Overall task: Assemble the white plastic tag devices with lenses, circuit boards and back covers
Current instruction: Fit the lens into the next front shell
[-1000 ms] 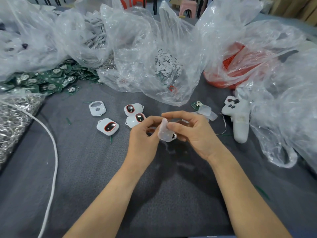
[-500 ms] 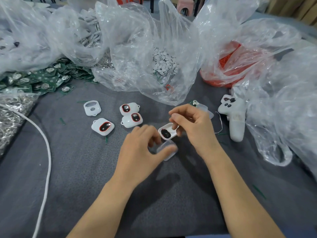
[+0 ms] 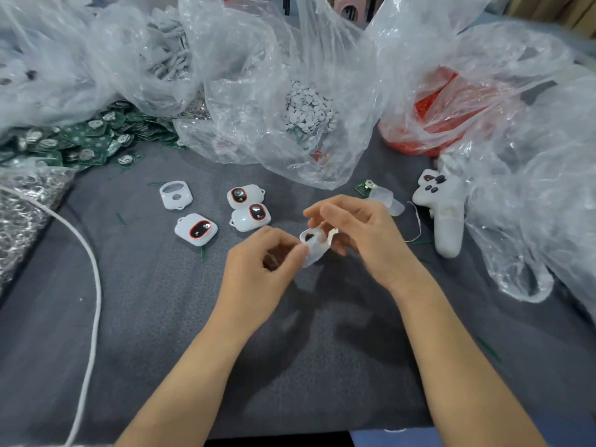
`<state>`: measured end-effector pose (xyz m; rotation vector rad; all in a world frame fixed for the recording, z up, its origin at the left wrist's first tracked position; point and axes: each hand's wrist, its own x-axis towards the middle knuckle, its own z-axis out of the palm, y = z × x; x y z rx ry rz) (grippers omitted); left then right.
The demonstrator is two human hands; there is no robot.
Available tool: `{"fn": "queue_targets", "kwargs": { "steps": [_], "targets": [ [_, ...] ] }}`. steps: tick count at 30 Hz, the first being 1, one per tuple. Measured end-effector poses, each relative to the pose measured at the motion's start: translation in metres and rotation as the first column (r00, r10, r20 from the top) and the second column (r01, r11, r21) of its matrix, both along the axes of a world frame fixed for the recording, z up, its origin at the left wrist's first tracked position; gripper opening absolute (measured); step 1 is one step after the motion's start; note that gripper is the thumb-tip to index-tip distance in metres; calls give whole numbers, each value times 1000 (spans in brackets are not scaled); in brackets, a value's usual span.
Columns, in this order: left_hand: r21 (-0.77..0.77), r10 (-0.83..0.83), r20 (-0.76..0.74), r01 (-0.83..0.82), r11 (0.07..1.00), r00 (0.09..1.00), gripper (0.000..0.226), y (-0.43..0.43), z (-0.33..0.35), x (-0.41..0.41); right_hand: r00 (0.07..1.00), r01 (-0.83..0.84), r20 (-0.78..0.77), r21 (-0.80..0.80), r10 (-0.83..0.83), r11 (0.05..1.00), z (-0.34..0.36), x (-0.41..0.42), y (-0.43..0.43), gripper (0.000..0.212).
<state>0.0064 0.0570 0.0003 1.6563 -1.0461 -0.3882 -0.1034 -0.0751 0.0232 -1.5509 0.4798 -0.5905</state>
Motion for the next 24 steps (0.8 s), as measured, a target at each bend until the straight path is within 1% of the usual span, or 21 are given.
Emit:
{"fn": "queue_targets", "kwargs": {
  "steps": [1, 2, 3, 5, 7, 9, 10, 12, 13, 15, 18, 24],
  "targets": [
    [-3, 12, -73, -13, 1000, 997, 23, -1, 0, 1, 1000, -23, -14, -15, 23, 1000, 0, 0, 0, 13],
    [-3, 17, -106, -18, 1000, 994, 22, -2, 0, 2, 999, -33, -26, -36, 32, 999, 0, 0, 0, 9],
    [-3, 21, -118, -22, 1000, 993, 21, -2, 0, 3, 999, -34, -37, -53, 32, 998, 0, 0, 0, 6],
    [-16, 37, -133, -40, 999, 990, 21, -3, 0, 3, 999, -11, -53, -69, 7, 998, -3, 0, -1, 11],
    [-33, 65, -111, -69, 997, 992, 21, -3, -2, 3, 997, 49, -51, -53, -51, 997, -5, 1, -4, 14],
    [-26, 95, -27, -96, 995, 995, 19, -3, -4, 2, 985, 158, -62, -63, -162, 985, -7, 0, -9, 19],
    [4, 104, 49, -105, 994, 993, 24, -3, -5, 0, 972, 215, -76, -97, -222, 972, -7, -2, -13, 21],
    [91, 69, 235, -93, 992, 969, 49, -6, -10, -2, 945, 284, -112, -181, -306, 942, -8, -5, -19, 23],
    [136, 34, 320, -82, 987, 947, 60, -8, -12, -4, 939, 293, -123, -208, -322, 933, -9, -6, -21, 24],
    [195, -17, 430, -75, 978, 903, 73, -13, -13, -6, 938, 276, -142, -248, -317, 929, -10, -6, -21, 24],
    [210, -29, 444, -72, 975, 895, 77, -18, -13, -7, 941, 226, -184, -284, -284, 932, -11, -4, -19, 25],
    [188, -13, 445, -79, 979, 896, 69, -18, -14, -6, 928, 183, -238, -375, -285, 909, -14, 0, -16, 26]
  ]
}}
